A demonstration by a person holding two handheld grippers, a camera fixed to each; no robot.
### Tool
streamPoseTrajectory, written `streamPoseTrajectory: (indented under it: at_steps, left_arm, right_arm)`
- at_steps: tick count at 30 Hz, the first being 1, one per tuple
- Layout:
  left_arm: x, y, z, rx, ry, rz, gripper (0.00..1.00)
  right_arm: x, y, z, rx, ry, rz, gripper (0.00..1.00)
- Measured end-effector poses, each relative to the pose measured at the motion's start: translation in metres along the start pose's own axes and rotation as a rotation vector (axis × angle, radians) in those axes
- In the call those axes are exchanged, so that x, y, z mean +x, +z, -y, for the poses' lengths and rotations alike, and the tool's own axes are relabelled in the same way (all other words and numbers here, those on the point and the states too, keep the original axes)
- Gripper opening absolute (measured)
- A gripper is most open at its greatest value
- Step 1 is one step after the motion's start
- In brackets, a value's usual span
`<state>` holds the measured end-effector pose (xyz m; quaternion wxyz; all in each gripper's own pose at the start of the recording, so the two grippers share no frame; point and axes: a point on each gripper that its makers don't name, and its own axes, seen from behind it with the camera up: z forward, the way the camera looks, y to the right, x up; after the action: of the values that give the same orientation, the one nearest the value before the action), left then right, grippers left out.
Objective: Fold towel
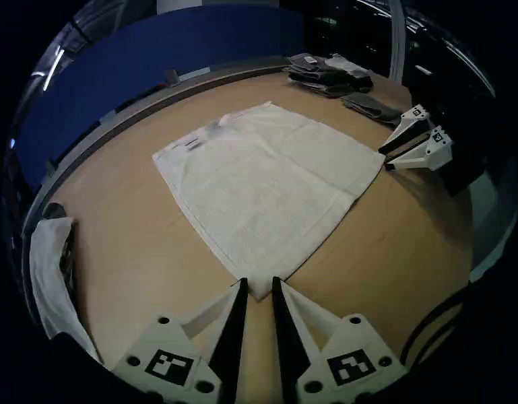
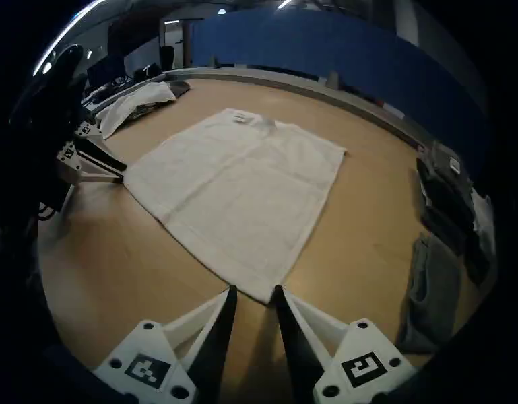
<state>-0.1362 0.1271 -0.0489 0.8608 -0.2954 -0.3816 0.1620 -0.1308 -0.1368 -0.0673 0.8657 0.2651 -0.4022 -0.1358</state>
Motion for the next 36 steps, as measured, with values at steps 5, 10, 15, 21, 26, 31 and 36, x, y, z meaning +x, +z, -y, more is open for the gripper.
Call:
streamPoseTrajectory:
  at_steps: [5, 10, 15, 21, 26, 31, 36]
  left_arm:
    - [-0.0001, 0.0000, 0.0000, 0.002, 0.004, 0.000, 0.26]
    - [-0.0005, 0.0008, -0.0001, 0.007, 0.005, 0.002, 0.19]
    - [-0.0004, 0.0009, -0.0016, 0.011, 0.025, 0.009, 0.12]
    - [0.0002, -0.0003, -0.0015, 0.012, 0.027, 0.014, 0.09]
    - [-0.0006, -0.0005, -0.0002, 0.013, 0.024, 0.017, 0.07]
    - [-0.0016, 0.0000, 0.0000, 0.017, 0.037, 0.019, 0.07]
    - [-0.0013, -0.0008, 0.0005, 0.016, 0.036, 0.021, 0.07]
  right_arm:
    - [-0.0005, 0.0011, 0.0003, 0.002, -0.003, 0.001, 0.36]
    - [-0.0005, 0.0017, 0.0006, 0.005, 0.000, 0.002, 0.27]
    - [-0.0005, 0.0013, -0.0012, -0.001, -0.004, 0.002, 0.19]
    - [-0.0015, -0.0001, -0.0039, -0.010, -0.004, 0.004, 0.12]
    - [-0.0031, -0.0012, -0.0062, -0.013, -0.002, 0.006, 0.11]
    - [-0.0033, -0.0019, -0.0057, -0.008, 0.000, 0.006, 0.10]
    - [-0.0022, -0.0033, -0.0056, -0.006, -0.002, 0.005, 0.10]
